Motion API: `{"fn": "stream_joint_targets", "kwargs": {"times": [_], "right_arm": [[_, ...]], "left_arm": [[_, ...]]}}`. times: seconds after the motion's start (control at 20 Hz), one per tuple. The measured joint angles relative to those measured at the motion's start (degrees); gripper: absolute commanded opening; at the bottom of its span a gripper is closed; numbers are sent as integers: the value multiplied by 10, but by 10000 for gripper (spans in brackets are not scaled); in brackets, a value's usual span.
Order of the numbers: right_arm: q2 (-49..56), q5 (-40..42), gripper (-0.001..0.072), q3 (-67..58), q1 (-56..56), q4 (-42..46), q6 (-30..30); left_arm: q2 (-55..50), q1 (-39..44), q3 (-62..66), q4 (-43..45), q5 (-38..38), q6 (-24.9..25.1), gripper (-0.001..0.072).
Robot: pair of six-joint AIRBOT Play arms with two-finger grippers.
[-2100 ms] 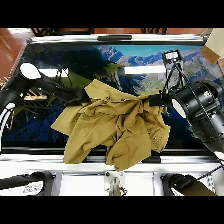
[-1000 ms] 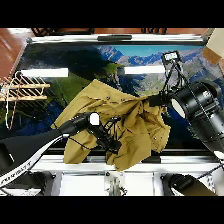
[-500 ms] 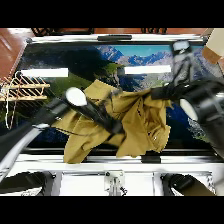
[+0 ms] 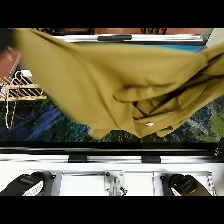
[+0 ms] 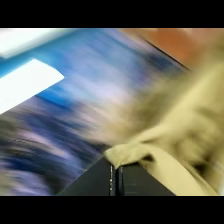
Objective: Fold the shirts.
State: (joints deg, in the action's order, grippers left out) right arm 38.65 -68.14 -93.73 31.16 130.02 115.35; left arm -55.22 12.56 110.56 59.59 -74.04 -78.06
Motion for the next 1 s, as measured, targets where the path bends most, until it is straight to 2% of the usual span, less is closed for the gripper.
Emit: {"fn": "stream_joint_targets", "kwargs": {"times": [0.15, 0.25, 0.4, 0.5, 0.6, 0.75, 1.0], "right_arm": [[-38, -15, 59, -17, 0, -6, 5], [-39, -69, 59, -16, 0, -14, 6], [-18, -165, 59, 19, 0, -40, 7], [7, -194, 59, 68, 0, -89, 4], [37, -184, 59, 131, 0, -158, -1], [93, -128, 59, 198, 0, -248, -13], [158, 24, 59, 233, 0, -337, -31]], "left_arm": [[34, -55, 15, 64, -6, -47, 46], [39, -73, 4, 94, -34, -65, 47], [29, -86, -62, 124, -68, -78, 47], [19, -90, -130, 140, -68, -85, 47], [1, -92, -198, 141, -50, -100, 47], [-31, -93, -263, 108, -8, -118, 47], [-56, -93, -284, 19, 96, -104, 47]]}}
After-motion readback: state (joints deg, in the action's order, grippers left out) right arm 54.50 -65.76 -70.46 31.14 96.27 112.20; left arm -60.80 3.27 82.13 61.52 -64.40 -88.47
